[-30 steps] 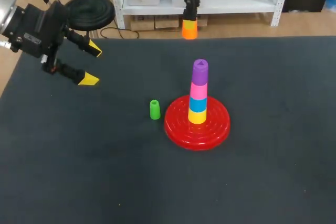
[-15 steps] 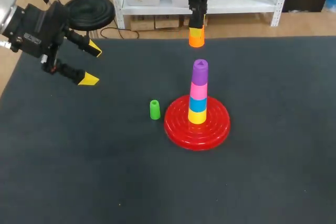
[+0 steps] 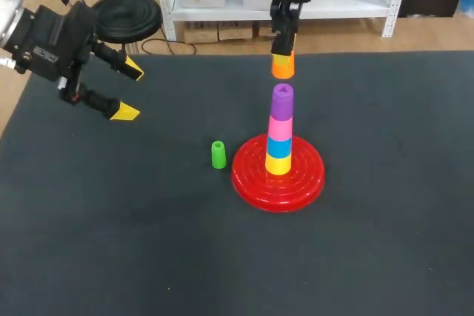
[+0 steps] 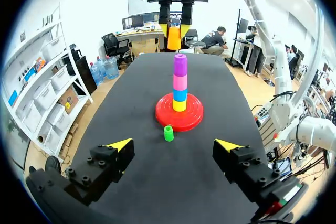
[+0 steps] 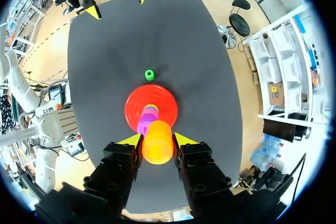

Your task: Pick up and stack the cylinders on the red base in this order: pink,purple,orange,green

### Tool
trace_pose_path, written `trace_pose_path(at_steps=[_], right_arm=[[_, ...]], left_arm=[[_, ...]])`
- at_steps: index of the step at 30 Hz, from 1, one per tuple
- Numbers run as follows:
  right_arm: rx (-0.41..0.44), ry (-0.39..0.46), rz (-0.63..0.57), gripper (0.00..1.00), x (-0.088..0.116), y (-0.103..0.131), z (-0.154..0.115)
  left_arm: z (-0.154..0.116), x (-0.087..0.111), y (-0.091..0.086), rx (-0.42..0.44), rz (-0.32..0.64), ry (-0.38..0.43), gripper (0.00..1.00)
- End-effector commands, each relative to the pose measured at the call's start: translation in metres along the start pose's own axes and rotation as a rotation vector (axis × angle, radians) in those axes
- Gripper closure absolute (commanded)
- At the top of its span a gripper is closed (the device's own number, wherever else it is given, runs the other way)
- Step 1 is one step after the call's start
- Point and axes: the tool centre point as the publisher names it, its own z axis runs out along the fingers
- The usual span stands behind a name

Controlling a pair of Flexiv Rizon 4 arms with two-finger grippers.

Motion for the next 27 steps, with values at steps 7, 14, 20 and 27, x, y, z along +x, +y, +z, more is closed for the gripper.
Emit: trace_pose_path(at_steps=[7,14,20,27], right_arm=[[0.001,-0.020,-0.004,1.00,0.006,0.004,0.007],[-0.014,-0.014,-0.006,1.00,0.006,0.006,0.011],[-0.026,-0.008,-0.017,1.00,0.004,0.007,0.014],[-0.033,-0.001,-0.024,1.00,0.002,0.009,0.014]], left_arm=[[0.000,0.000,-0.001,-0.003,0.000,0.000,0.00],[0.000,0.000,-0.001,-0.003,0.000,0.000,0.00],[0.000,0.000,-0.001,-0.003,0.000,0.000,0.00],[0.000,0.000,-0.001,-0.003,0.000,0.000,0.00]])
